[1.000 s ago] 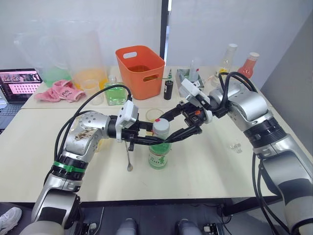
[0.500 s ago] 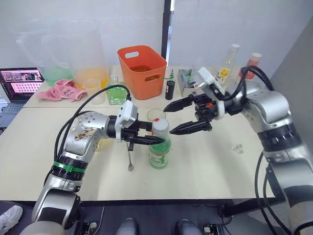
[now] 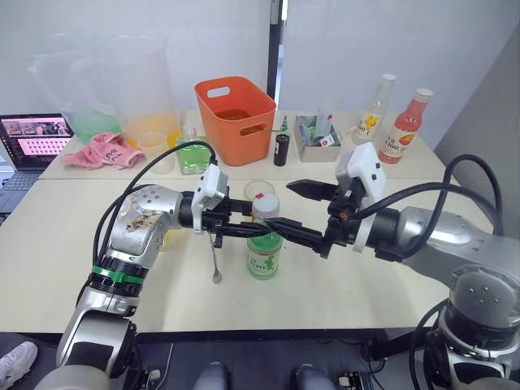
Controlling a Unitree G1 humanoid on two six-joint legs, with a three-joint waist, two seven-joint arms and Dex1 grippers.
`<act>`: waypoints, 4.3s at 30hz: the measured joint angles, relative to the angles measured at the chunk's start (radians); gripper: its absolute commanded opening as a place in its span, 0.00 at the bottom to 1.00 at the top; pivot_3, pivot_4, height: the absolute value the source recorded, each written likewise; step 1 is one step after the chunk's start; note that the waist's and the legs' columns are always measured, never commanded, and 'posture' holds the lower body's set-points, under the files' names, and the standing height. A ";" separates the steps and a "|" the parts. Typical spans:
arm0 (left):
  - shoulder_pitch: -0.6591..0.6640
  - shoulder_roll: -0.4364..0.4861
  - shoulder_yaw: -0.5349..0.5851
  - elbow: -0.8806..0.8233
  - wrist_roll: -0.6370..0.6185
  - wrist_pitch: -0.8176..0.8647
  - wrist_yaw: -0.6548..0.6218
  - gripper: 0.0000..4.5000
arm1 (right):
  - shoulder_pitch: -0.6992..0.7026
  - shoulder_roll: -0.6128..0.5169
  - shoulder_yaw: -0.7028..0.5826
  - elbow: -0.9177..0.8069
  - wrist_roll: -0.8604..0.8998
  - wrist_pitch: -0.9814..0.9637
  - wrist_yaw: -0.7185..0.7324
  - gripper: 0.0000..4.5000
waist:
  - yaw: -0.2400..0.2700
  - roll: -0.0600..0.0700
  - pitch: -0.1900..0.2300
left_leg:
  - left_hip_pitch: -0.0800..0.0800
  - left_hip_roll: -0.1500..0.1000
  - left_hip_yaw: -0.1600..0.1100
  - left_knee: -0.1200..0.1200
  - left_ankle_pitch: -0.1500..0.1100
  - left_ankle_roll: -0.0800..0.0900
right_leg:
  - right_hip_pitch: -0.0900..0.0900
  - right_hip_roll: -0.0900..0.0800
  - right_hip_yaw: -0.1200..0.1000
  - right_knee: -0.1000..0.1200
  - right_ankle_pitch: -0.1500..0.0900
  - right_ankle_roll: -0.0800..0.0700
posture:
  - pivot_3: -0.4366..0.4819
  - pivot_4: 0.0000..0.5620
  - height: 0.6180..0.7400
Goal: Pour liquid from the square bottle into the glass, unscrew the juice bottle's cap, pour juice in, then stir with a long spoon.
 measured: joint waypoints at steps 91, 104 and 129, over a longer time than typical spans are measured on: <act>0.024 0.053 0.007 -0.076 0.003 0.029 -0.005 0.31 | -0.703 -0.147 0.960 1.328 -0.133 -1.108 1.286 0.37 | -0.021 0.001 0.000 | 0.001 0.001 0.000 -0.002 0.000 0.001 | -0.001 0.003 0.003 0.001 -0.001 0.000 | 0.48 0.27 0.99; 0.035 0.055 0.012 -0.097 0.002 0.032 0.004 0.31 | -0.704 -0.153 0.982 1.342 -0.063 -1.121 1.286 0.37 | -0.019 0.001 0.000 | 0.001 0.001 0.000 -0.002 0.000 0.001 | -0.001 0.003 0.003 0.001 -0.001 0.000 | 0.48 0.27 0.99; 0.038 0.057 0.021 -0.098 -0.002 0.041 0.005 0.31 | -0.637 -0.159 0.661 1.180 -0.073 -0.986 1.286 0.37 | -0.012 0.001 0.001 | -0.004 0.000 0.000 -0.001 0.000 0.001 | -0.005 0.003 0.003 0.002 -0.001 0.000 | 0.48 0.27 0.99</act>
